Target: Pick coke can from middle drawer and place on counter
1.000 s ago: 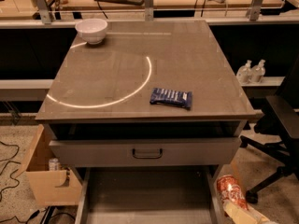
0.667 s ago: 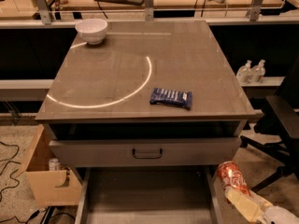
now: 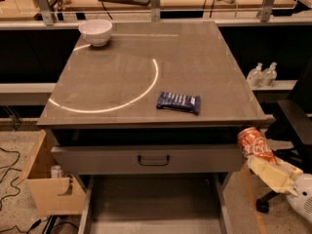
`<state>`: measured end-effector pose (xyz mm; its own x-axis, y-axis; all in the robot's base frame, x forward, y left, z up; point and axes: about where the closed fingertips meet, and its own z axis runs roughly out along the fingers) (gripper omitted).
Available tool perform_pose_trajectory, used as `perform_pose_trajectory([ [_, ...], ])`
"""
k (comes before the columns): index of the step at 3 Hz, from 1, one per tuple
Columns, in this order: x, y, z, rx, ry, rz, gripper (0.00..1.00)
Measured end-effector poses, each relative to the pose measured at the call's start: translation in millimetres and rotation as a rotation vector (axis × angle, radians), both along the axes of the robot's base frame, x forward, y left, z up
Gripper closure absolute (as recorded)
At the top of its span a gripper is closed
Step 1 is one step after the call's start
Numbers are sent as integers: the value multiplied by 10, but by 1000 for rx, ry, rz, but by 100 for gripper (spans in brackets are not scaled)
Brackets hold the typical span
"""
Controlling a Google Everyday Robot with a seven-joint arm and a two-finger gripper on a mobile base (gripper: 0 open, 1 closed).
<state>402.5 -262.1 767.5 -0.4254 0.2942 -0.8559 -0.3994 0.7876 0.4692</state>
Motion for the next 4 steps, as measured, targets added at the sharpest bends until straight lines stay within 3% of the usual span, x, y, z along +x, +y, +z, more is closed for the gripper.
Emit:
perform_pose_trajectory([
  [1, 153, -75, 522, -59, -83, 10, 100],
  [3, 104, -82, 981, -124, -149, 9, 100],
  [4, 85, 3, 1400, -224, -221, 30, 100],
])
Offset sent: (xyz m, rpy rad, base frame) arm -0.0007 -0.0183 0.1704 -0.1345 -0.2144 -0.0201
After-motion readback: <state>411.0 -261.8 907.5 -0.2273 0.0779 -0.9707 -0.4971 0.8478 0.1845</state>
